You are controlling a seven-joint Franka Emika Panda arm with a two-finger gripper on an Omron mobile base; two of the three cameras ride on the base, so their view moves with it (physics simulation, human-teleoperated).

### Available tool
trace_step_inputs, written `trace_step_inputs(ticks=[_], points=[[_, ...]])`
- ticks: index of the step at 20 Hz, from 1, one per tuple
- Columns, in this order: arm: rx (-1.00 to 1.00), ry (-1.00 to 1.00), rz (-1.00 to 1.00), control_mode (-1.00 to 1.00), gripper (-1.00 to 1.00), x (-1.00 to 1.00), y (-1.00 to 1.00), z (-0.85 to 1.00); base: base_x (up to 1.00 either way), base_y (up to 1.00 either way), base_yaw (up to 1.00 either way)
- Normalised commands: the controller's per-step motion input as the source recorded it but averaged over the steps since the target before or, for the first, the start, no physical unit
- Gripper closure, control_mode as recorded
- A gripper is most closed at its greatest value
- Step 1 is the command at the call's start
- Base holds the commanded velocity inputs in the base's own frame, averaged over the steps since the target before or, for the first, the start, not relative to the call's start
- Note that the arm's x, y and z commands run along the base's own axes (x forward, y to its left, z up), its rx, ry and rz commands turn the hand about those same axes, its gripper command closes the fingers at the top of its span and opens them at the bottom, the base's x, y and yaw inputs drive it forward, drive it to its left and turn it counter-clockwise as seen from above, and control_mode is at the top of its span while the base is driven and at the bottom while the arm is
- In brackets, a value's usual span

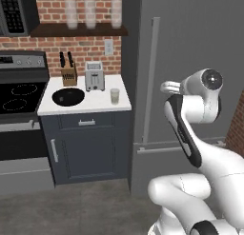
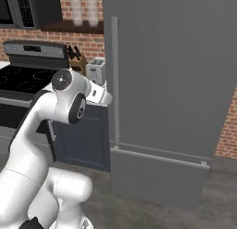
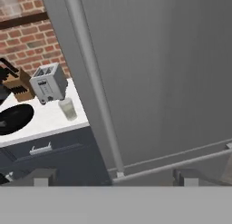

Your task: Grab a lemon wedge from the fridge and one ice cube from the ice bowl, and put them in the glass of lemonade.

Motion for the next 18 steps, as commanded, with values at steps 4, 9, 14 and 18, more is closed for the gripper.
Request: trace_step_inputs(ticks=[4,9,14,18], points=[[0.0,-0.01,0.0,-1.0,-1.0,0.65,-0.02,0.0,0.0,0.0,0.0],[0.0,0.0,0.0,-1.0,-1.0,0.64,0.0,-0.01,0.0,0.0,0.0],[0.0,-0.03,0.06,-1.0,-1.0,0.48,0.01,-0.18,0.0,0.0,0.0],[-0.01,-0.04,0.03,-1.0,-1.0,0.52,0.0,-0.15,0.0,0.0,0.0]])
